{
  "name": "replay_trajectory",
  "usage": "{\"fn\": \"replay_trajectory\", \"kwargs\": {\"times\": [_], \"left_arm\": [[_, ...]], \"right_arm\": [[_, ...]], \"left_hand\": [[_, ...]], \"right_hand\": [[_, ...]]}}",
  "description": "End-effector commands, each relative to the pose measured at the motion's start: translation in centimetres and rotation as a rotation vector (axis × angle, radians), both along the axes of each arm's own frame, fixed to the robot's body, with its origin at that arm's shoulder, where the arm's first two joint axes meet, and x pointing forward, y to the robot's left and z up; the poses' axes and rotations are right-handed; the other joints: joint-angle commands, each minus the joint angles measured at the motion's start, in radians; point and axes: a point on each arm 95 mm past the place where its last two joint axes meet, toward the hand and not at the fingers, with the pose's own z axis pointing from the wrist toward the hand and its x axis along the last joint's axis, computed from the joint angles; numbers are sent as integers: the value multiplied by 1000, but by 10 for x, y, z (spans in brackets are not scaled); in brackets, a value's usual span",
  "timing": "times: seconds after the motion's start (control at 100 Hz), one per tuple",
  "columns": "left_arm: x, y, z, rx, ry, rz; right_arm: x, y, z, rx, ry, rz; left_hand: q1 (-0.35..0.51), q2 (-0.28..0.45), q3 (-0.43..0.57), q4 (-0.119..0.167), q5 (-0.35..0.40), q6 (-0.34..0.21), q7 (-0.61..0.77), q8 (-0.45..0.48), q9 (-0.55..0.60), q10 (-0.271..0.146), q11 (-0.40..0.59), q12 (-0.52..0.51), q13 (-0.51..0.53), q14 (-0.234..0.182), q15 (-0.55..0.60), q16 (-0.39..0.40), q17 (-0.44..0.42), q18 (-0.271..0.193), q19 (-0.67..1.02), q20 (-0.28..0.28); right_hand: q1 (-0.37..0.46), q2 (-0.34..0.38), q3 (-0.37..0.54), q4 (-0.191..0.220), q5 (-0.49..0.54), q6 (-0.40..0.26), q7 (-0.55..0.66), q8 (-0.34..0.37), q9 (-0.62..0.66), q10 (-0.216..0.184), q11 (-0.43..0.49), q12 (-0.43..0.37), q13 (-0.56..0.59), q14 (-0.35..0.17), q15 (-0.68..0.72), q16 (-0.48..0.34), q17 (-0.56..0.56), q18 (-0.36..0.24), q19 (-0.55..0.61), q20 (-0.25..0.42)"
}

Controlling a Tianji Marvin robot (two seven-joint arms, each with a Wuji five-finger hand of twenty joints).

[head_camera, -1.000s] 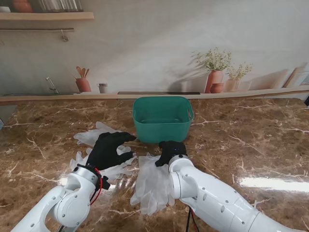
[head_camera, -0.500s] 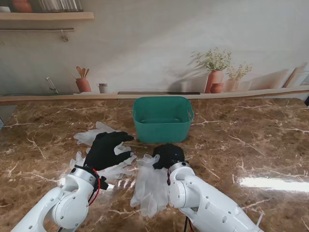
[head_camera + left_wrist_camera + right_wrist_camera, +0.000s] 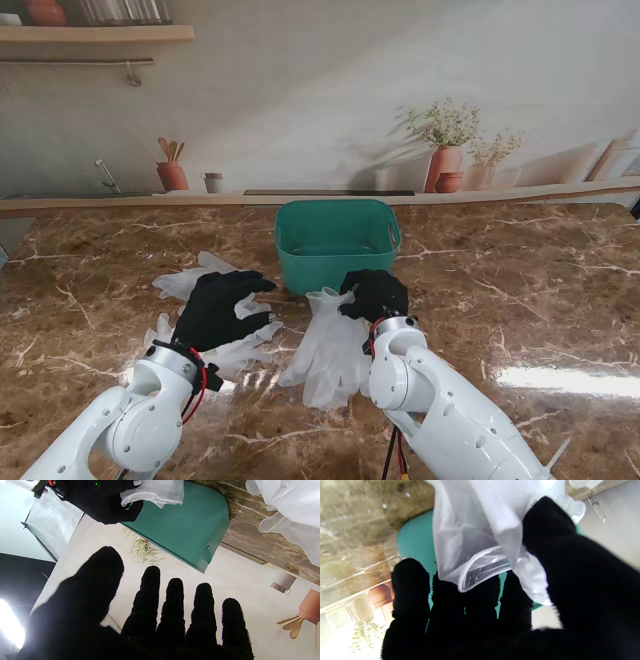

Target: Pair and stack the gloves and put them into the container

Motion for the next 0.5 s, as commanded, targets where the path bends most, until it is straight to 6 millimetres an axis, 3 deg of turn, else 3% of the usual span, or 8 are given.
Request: {"fn": "replay_trajectory", "kwargs": {"times": [0.0, 0.23, 0.49], "left_arm": [[-1, 0, 1, -1, -5, 3], [-1, 0, 1, -1, -9, 7], [-2, 0, 0, -1, -6, 7]], "right_arm": [[3, -11, -1, 37, -13, 9], [-14, -19, -6, 120, -128, 174], [-52, -27, -16, -6, -179, 425]], "left_hand": [[2, 36, -24, 18, 25, -31, 19, 8, 35, -28, -18, -11, 17, -46, -32, -14, -17, 1, -21, -5], [4, 38, -30, 18, 25, -34, 19, 9, 34, -29, -19, -12, 14, -47, -35, -16, -18, 2, -33, -8], [6, 39, -34, 19, 24, -34, 20, 9, 33, -30, -21, -13, 13, -48, -38, -17, -18, 1, -43, -8]], "right_hand": [[43, -42, 26, -26, 24, -31, 32, -11, 48, -3, 24, 1, 30, -34, 21, 18, -3, -25, 35, -19], [44, -77, 46, -33, 37, -38, 42, -30, 57, -4, 30, 0, 26, -33, 36, 32, -1, -28, 32, -19], [19, -99, 71, -47, 42, -62, 49, -42, 64, -24, 34, -1, 33, -50, 39, 34, 9, -33, 30, -13]]}}
